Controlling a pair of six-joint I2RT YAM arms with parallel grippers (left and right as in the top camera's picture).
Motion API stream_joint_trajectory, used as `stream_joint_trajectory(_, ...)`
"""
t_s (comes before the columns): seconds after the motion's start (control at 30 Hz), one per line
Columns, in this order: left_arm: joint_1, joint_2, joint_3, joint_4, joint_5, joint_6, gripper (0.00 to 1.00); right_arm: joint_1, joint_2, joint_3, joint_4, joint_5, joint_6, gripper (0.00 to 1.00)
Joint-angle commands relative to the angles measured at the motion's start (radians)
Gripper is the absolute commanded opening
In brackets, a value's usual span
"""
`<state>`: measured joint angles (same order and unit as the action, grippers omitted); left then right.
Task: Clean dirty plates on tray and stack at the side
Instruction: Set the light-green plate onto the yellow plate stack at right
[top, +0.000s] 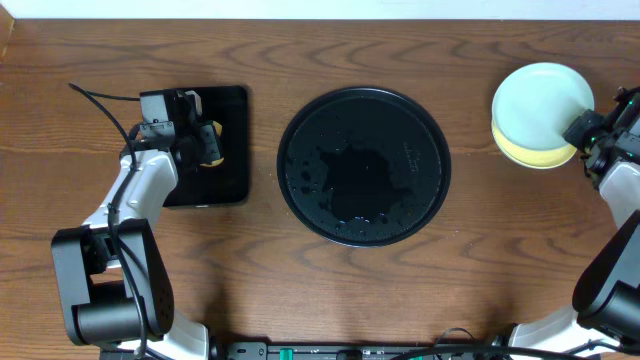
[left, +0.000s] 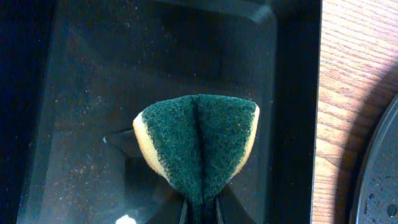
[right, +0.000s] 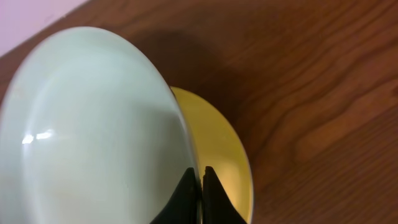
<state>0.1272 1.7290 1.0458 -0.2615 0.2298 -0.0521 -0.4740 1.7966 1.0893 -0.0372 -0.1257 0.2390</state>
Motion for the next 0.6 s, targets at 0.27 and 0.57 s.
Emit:
stream_joint_trajectory(0.27, 0.003, -0.003, -0.008, 0.004, -0.007, 0.034, 0.13, 0.009, 0.006, 0.010, 0.045, -0.335, -0.039, 0.64)
stream_joint_trajectory(0.57, 0.003, -0.003, -0.008, 0.001, -0.007, 0.034, 0.49, 0.223, 0.006, 0.010, -0.115, -0.311, -0.166, 0.67)
